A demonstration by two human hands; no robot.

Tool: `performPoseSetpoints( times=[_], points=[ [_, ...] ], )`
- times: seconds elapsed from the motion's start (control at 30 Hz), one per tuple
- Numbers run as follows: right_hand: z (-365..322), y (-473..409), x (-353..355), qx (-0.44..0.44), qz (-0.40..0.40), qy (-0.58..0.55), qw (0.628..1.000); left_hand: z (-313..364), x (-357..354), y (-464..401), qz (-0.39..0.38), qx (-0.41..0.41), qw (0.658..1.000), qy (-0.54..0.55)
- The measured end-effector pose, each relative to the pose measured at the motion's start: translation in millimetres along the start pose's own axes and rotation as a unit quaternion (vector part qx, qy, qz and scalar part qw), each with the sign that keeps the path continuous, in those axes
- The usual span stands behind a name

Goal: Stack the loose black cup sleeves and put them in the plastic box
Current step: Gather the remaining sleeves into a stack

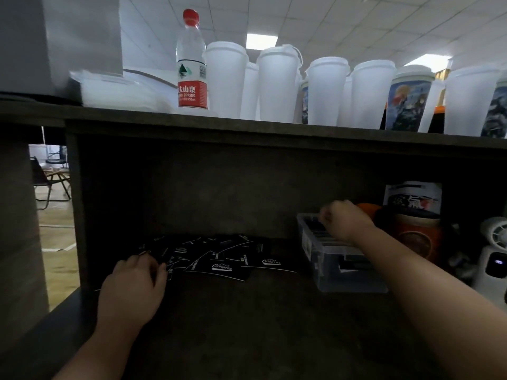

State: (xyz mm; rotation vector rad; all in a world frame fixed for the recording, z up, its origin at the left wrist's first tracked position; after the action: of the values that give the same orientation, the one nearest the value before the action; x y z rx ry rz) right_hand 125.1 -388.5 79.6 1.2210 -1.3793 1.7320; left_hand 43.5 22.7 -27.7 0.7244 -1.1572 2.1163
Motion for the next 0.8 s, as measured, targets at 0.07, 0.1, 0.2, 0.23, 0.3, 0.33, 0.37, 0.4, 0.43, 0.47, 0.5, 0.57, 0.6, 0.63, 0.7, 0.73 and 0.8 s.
performPoseSetpoints(
  times=[0.07,0.1,0.2,0.23,0.3,0.33,0.37,0.4,0.43,0.47,0.5,0.57,0.6,0.63,0.7,0.73,0.8],
  points=[
    [-29.0,-1.9,16.6,0.026,0.103,-0.022,0.994,-4.9,-6.2,-1.1,-0.015,0.022,0.998,-0.060],
    [-48.2,-0.4,21.8,0.048,0.136,-0.037,0.989,-7.5,-11.4,-1.3,-0.039,0.036,0.994,-0.091],
    [-109.0,8.2,16.4,0.138,0.140,-0.059,0.979,-15.4,-25.8,-2.1,-0.106,0.067,0.986,-0.107],
    [-126.9,12.0,8.7,0.167,0.122,-0.050,0.977,-16.8,-29.5,-2.2,-0.128,0.073,0.984,-0.099],
    [-152.4,19.1,-10.3,0.204,0.094,-0.034,0.974,-18.5,-34.9,-2.6,-0.151,0.081,0.981,-0.095],
    [-160.3,21.9,-19.8,0.214,0.088,-0.035,0.972,-18.8,-37.0,-3.6,-0.156,0.083,0.979,-0.100],
    [-165.5,25.0,-29.0,0.221,0.087,-0.041,0.971,-18.7,-38.7,-4.6,-0.160,0.084,0.978,-0.104],
    [-168.0,27.5,-38.8,0.222,0.083,-0.048,0.970,-18.5,-40.7,-5.4,-0.166,0.084,0.976,-0.110],
    [-168.2,29.9,-47.8,0.219,0.078,-0.057,0.971,-18.2,-42.8,-6.1,-0.174,0.082,0.974,-0.117],
    [-166.6,31.3,-55.7,0.214,0.072,-0.068,0.972,-18.1,-44.5,-6.8,-0.181,0.081,0.973,-0.120],
    [-163.8,32.4,-61.1,0.208,0.069,-0.080,0.972,-18.0,-45.4,-7.5,-0.185,0.081,0.972,-0.121],
    [-154.6,32.9,-63.3,0.186,0.077,-0.116,0.973,-16.3,-41.9,-8.9,-0.166,0.077,0.977,-0.108],
    [-148.4,32.9,-61.8,0.173,0.088,-0.137,0.971,-14.1,-37.0,-9.7,-0.139,0.069,0.983,-0.100],
    [-142.3,33.2,-60.0,0.161,0.099,-0.157,0.969,-11.2,-31.5,-9.7,-0.109,0.057,0.987,-0.099],
    [-131.9,34.1,-60.9,0.145,0.102,-0.185,0.967,-4.0,-22.6,-8.2,-0.061,0.026,0.991,-0.113],
    [-128.1,34.3,-63.8,0.139,0.095,-0.199,0.965,-0.5,-20.6,-7.2,-0.049,0.011,0.991,-0.120],
    [-123.2,33.7,-69.9,0.131,0.084,-0.224,0.962,6.3,-18.4,-4.3,-0.040,-0.022,0.990,-0.134]
  ],
)
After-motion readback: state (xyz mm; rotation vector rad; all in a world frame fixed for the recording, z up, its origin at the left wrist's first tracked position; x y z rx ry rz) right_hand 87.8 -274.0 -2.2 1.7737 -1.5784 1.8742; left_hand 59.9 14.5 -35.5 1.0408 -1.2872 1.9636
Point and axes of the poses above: each hand's wrist, its own y-axis away from the middle knuckle, its own x-axis out of the back of the hand, z = x × y, the point moved 8 cm from there along -y, towards the middle knuckle, and after that the axes turned 14 degrees about x, right-handed, at the moved point
